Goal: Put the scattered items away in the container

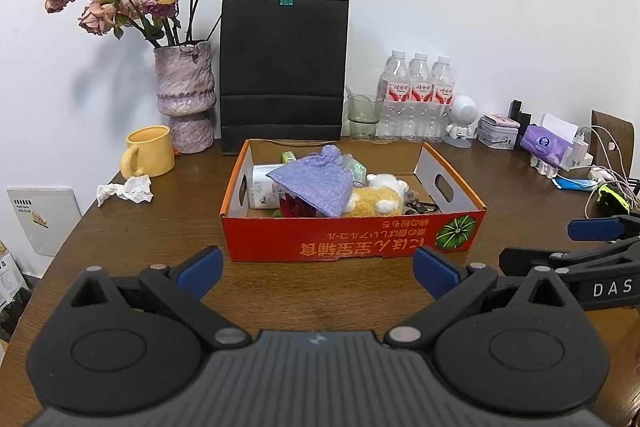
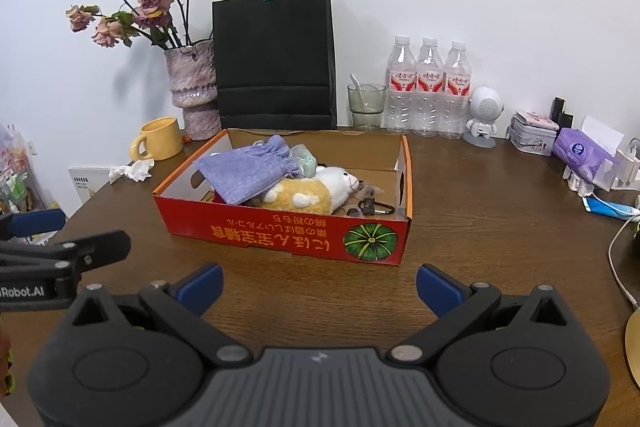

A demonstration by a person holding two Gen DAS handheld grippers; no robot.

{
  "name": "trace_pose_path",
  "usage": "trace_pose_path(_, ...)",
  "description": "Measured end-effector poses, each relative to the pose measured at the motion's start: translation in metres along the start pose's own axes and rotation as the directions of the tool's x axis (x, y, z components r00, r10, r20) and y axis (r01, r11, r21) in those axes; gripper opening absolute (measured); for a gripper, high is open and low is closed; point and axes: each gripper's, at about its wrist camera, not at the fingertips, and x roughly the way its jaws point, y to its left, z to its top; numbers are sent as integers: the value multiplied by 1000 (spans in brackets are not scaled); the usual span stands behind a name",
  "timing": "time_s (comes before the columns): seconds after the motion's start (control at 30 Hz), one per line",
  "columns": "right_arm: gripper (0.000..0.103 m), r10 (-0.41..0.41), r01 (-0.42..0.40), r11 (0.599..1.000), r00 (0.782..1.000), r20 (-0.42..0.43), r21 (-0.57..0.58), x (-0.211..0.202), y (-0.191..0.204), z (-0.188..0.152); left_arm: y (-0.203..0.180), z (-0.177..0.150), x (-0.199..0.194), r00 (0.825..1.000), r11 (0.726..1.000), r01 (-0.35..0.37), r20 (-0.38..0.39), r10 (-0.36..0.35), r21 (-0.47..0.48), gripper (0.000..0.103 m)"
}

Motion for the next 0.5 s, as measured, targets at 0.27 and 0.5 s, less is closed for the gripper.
trace_pose_path(0.27,103,4,-4,1000,1000,-7,-4,3,2,0,3,0,3,1000,1000,6,-2,-6,-5,103)
trace_pose_path(0.5,103,3,-3,1000,1000,-10,-2,5,2,0,0,-3,4,1000,1000,9,28,-10,15,103)
